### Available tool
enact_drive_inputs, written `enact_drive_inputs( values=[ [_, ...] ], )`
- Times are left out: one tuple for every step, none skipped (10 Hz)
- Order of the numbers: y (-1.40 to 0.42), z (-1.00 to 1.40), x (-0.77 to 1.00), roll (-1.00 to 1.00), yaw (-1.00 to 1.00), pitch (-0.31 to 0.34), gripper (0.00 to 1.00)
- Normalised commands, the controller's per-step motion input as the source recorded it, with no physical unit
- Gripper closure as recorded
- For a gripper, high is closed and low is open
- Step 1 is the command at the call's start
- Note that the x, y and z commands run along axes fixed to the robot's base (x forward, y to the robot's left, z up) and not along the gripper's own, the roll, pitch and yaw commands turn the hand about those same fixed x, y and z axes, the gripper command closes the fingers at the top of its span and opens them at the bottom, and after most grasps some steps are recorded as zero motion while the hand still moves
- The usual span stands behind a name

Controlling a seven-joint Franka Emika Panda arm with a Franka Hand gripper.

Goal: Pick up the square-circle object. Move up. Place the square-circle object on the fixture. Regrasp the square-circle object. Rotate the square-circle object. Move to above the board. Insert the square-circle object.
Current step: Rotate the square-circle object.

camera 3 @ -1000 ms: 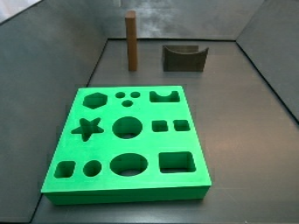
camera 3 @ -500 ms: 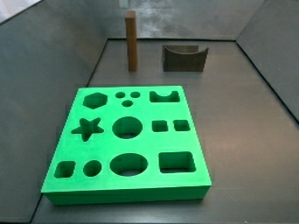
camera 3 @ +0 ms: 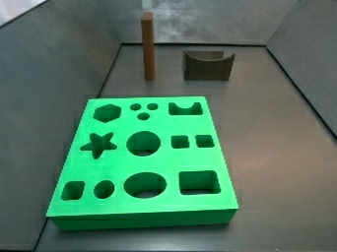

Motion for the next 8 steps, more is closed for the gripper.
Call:
enact_drive_inputs(
  values=[
    [0.00,-0.02,0.03,0.00,1.00,0.013,0.00],
    [0.00,-0.02,0.03,0.00,1.00,0.013,0.00],
    [0.00,-0.02,0.03,0.00,1.00,0.014,0.00],
    [0.00,-0.02,0.03,0.00,1.00,0.015,0.00],
    [0.00,-0.02,0.03,0.00,1.00,0.016,0.00],
    [0.00,-0.02,0.03,0.00,1.00,0.017,0.00],
    [0.00,-0.02,0.03,0.00,1.00,0.018,0.00],
    [0.00,-0.02,0.03,0.00,1.00,0.019,0.00]
  ],
)
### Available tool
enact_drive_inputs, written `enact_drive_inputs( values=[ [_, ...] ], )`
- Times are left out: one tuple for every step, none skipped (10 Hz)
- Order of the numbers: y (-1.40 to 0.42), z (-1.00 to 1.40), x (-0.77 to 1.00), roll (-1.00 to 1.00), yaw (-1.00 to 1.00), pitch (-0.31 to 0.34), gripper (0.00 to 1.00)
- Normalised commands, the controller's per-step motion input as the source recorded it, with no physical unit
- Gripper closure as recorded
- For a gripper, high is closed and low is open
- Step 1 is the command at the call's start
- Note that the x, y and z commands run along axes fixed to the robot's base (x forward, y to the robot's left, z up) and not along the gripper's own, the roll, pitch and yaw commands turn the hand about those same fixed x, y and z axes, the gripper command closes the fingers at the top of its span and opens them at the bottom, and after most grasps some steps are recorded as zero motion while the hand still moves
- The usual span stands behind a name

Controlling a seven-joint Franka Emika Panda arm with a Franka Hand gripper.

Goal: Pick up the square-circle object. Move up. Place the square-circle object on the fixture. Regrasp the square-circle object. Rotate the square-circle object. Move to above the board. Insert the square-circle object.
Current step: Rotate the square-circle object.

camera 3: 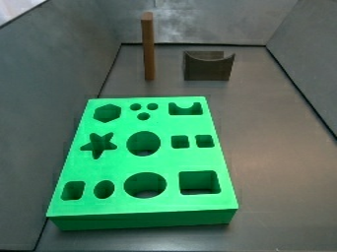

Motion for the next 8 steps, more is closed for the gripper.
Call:
enact_drive_inputs(
  values=[
    [0.00,-0.02,0.03,0.00,1.00,0.021,0.00],
    [0.00,-0.02,0.03,0.00,1.00,0.023,0.00],
    [0.00,-0.02,0.03,0.00,1.00,0.025,0.00],
    [0.00,-0.02,0.03,0.00,1.00,0.028,0.00],
    [0.00,-0.02,0.03,-0.01,1.00,0.031,0.00],
    [0.00,-0.02,0.03,-0.01,1.00,0.036,0.00],
    [0.00,-0.02,0.03,-0.01,1.00,0.041,0.00],
    [0.00,-0.02,0.03,-0.01,1.00,0.049,0.00]
  ],
)
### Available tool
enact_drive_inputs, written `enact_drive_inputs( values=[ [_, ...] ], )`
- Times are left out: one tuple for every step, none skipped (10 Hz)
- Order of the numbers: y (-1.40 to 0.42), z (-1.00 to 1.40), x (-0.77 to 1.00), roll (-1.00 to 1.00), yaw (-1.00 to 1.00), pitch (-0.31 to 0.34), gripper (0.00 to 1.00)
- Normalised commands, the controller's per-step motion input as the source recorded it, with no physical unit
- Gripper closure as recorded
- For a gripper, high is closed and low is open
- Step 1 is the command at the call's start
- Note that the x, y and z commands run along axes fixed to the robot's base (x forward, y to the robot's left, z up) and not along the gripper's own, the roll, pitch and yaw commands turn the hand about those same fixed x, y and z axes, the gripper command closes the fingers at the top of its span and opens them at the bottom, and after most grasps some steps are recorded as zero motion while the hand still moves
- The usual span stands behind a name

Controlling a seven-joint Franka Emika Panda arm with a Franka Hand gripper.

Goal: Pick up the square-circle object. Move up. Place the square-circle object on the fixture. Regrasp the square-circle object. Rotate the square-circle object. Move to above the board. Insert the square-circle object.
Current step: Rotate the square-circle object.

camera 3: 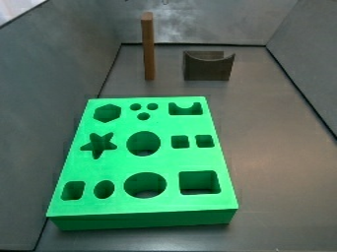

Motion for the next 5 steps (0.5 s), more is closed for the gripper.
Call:
enact_drive_inputs(
  values=[
    [0.00,-0.02,0.03,-0.01,1.00,0.064,0.00],
    [0.00,-0.01,0.03,-0.01,0.71,0.065,0.00],
    [0.00,-0.01,0.03,-0.01,0.55,0.065,0.00],
    [0.00,-0.01,0.03,-0.01,0.32,0.064,0.00],
    [0.00,-1.00,0.00,-0.01,0.18,0.063,0.00]
  ],
)
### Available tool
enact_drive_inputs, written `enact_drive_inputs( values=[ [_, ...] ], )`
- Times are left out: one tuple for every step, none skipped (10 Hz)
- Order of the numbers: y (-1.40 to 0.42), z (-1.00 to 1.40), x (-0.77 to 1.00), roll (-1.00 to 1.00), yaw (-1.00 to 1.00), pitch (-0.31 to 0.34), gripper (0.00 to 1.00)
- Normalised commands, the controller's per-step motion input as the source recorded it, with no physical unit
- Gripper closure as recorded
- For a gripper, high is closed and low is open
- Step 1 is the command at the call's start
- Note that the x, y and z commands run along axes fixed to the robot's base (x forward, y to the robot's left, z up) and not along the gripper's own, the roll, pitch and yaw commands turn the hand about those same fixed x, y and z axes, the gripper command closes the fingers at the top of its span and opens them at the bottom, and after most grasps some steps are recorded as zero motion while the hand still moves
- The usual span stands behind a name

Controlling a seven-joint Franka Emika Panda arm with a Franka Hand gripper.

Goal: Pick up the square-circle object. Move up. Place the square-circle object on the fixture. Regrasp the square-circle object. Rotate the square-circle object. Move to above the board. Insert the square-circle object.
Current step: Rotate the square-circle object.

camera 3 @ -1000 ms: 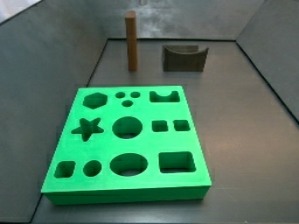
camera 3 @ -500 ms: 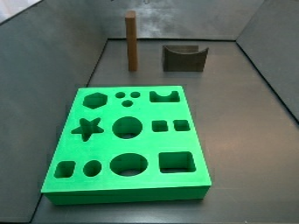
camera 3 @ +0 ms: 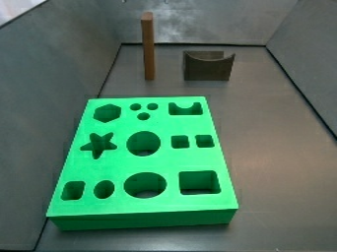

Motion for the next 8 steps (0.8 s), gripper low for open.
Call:
enact_drive_inputs(
  values=[
    [0.00,-1.00,0.01,-0.01,0.12,0.047,0.00],
    [0.00,-1.00,0.03,0.00,0.08,0.001,0.00],
    [0.00,-0.95,0.02,0.00,0.06,-0.019,0.00],
    [0.00,-0.78,0.02,0.00,0.05,-0.038,0.00],
    [0.00,-0.61,0.01,0.00,0.05,-0.048,0.00],
    [0.00,-0.39,0.01,0.01,0.05,-0.059,0.00],
    [0.00,-0.23,0.01,0.01,0.05,-0.056,0.00],
    [0.00,0.00,0.00,0.01,0.04,-0.045,1.00]
  ],
)
